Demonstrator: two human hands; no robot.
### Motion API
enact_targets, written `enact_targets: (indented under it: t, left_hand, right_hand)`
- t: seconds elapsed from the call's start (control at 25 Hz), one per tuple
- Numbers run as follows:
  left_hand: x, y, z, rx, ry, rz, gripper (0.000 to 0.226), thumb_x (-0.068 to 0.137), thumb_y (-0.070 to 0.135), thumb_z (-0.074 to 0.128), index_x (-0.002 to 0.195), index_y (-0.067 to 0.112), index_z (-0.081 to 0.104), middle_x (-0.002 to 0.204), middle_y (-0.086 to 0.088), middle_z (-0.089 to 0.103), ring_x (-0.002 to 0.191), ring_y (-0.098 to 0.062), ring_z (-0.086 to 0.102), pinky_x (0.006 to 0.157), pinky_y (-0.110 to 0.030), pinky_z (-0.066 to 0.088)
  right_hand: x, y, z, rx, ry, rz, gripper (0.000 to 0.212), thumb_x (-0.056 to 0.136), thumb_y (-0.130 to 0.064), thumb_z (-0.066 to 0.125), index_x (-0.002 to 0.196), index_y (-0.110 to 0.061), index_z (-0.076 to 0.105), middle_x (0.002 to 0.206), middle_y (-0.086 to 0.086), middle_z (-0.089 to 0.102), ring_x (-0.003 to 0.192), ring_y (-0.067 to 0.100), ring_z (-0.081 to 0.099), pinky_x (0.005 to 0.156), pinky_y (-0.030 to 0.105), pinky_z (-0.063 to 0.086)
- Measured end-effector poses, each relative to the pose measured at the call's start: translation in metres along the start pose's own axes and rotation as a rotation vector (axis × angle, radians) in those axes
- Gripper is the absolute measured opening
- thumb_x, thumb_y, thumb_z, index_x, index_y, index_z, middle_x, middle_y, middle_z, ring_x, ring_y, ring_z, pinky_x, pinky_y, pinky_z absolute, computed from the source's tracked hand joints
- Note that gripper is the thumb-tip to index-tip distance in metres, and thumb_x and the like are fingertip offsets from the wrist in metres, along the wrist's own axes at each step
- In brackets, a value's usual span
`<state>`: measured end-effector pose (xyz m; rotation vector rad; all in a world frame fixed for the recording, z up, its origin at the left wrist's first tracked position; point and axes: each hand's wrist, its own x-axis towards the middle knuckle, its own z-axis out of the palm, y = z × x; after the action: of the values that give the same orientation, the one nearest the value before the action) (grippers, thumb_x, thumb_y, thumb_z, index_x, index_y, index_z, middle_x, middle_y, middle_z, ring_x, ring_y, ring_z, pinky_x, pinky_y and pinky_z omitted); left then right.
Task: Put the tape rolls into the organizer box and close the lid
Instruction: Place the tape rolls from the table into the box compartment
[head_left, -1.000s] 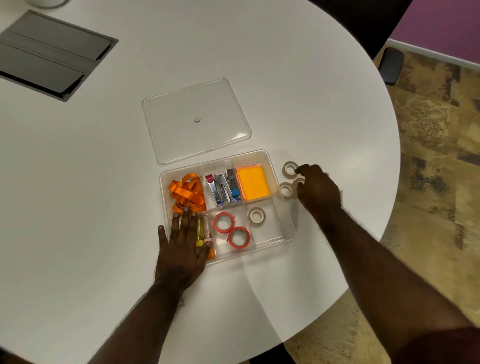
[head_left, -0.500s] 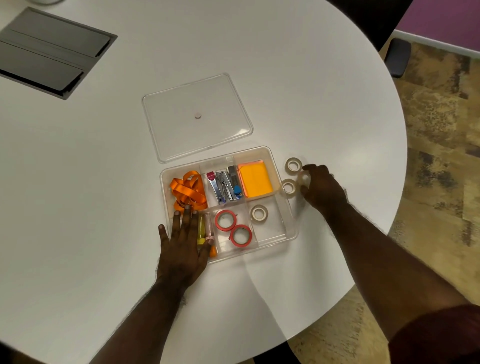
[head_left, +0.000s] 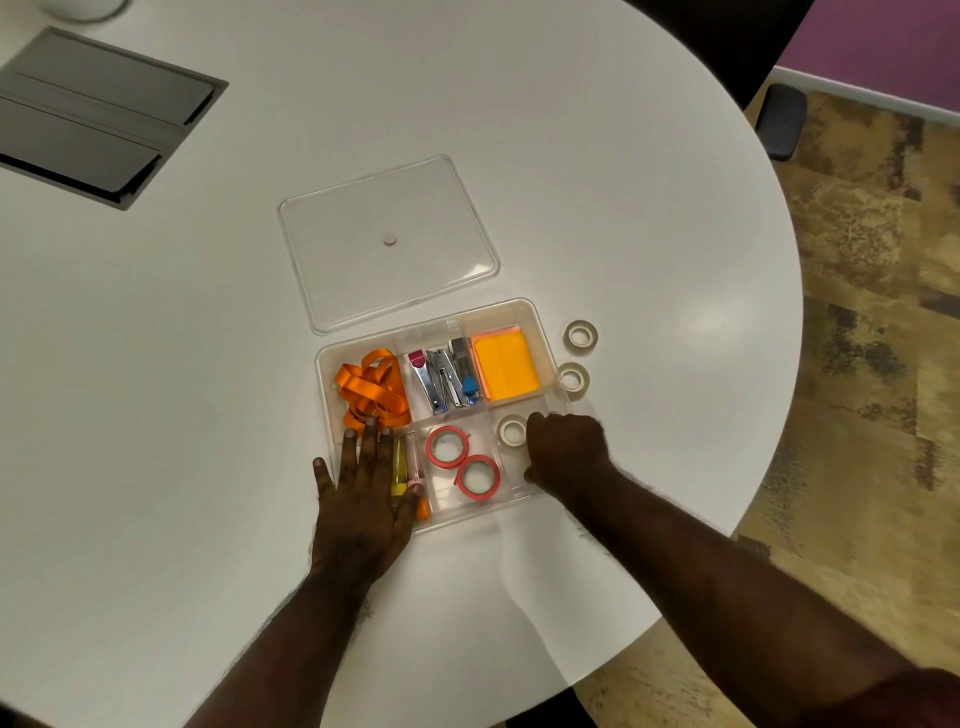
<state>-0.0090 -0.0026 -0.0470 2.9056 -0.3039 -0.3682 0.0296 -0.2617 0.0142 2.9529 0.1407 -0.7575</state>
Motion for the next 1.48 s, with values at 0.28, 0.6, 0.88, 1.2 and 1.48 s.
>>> enact_targets:
  t: [0.28,0.6,0.88,1.2,1.48]
  left_hand:
    - [-0.001,0.000,0.000,-0.016,0.010,0.002,0.079,0.093,0.062,0.024,0.156,0.015,0.015,0.164,-0.008,0.012,0.150,-0.033,0.009,0.114,-0.068,0.012]
    - [-0.001,0.000,0.002,-0.009,0.006,-0.007,0.080,0.093,0.062,0.024,0.156,0.014,0.016,0.164,-0.008,0.012,0.151,-0.032,0.008,0.114,-0.070,0.013]
    - [-0.001,-0.001,0.003,-0.003,0.022,0.006,0.078,0.094,0.059,0.029,0.156,0.014,0.017,0.164,-0.008,0.011,0.151,-0.033,0.007,0.114,-0.069,0.013]
    - [0.000,0.000,0.003,-0.003,0.015,0.003,0.079,0.093,0.061,0.027,0.156,0.013,0.017,0.164,-0.009,0.012,0.150,-0.033,0.008,0.114,-0.069,0.013]
    - [0.000,0.000,0.003,0.002,0.017,0.003,0.079,0.093,0.060,0.028,0.156,0.013,0.017,0.164,-0.009,0.013,0.150,-0.034,0.010,0.113,-0.070,0.014]
  right_hand:
    - [0.009,0.007,-0.020,0.137,0.119,0.034,0.042,0.085,-0.046,0.065,0.110,-0.013,0.060,0.104,0.007,0.069,0.095,0.030,0.068,0.076,0.034,0.049]
    - [0.060,0.093,0.000,0.226,0.090,0.077,0.052,0.085,-0.019,0.063,0.134,-0.029,0.048,0.122,0.012,0.054,0.100,0.037,0.059,0.077,0.044,0.054]
    - [0.058,0.084,0.030,0.188,0.237,0.075,0.051,0.078,-0.027,0.072,0.125,-0.020,0.053,0.116,0.012,0.056,0.089,0.036,0.061,0.064,0.042,0.054]
    - [0.027,0.086,-0.020,0.420,0.322,0.048,0.056,0.078,-0.037,0.072,0.127,-0.025,0.047,0.121,0.006,0.055,0.095,0.034,0.063,0.072,0.038,0.050]
    - [-0.007,0.023,-0.002,0.190,0.197,-0.133,0.054,0.078,-0.037,0.075,0.124,-0.020,0.054,0.112,0.005,0.066,0.084,0.029,0.070,0.071,0.035,0.056]
